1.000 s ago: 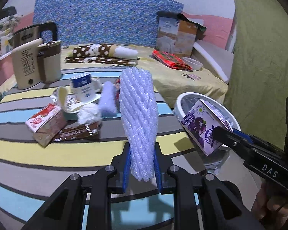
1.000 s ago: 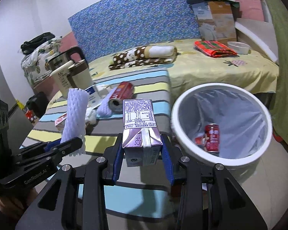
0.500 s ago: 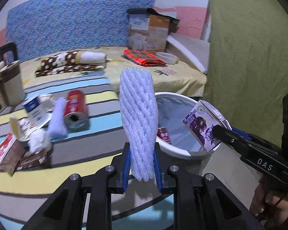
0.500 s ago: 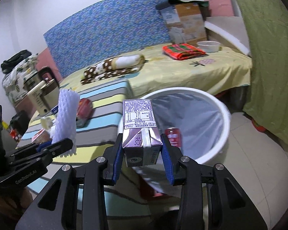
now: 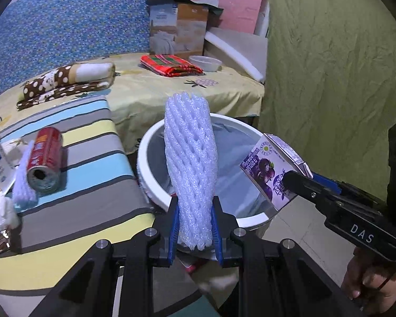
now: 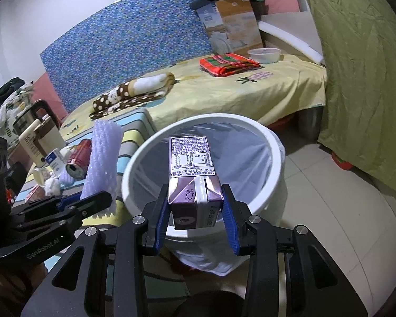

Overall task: Collect trash
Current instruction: 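Carry the foam net and purple carton over the bin and release both, then move both tools back toward the remaining trash on the table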

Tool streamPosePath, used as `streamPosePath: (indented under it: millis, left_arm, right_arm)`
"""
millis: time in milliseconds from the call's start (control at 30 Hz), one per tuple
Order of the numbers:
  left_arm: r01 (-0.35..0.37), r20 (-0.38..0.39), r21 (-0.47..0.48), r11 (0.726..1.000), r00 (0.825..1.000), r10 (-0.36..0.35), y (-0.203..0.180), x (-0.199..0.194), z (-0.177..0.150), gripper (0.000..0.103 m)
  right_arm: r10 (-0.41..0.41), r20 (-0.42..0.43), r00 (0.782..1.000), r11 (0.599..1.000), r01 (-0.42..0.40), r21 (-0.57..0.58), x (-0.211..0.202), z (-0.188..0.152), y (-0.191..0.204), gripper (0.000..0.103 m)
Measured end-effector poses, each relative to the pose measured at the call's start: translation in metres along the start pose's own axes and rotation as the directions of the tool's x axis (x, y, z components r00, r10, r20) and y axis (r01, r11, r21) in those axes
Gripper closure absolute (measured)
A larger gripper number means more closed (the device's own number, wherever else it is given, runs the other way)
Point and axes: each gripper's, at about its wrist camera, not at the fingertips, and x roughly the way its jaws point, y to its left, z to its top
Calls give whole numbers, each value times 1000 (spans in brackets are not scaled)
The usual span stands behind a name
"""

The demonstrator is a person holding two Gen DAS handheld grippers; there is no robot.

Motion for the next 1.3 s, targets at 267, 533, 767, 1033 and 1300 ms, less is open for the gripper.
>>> streamPosePath:
  millis: [267, 533, 767, 1033, 1300]
  left_arm:
    - [12, -24, 5, 1000, 1000, -12, -4, 23, 7, 80]
    - [34, -12, -12, 999, 999, -34, -2, 25, 12, 54]
    - [38, 1, -43, 998, 999, -38, 5, 17, 12, 54]
    - [22, 33, -62, 998, 999, -20, 12, -10, 0, 54]
    - [-35, 58, -105, 994, 997, 41, 30, -44, -18, 54]
  right_arm:
    - [-25, -28, 999, 1000, 25, 7, 7, 2, -10, 64]
    - [-38, -39, 998, 999, 38, 9, 9, 4, -11, 63]
    - [-39, -12, 999, 999, 40, 10, 0, 6, -10, 61]
    - [9, 24, 1000, 1000, -8, -30, -11, 5, 5, 61]
    - [99, 24, 995, 993, -97, -73, -18, -2, 27, 62]
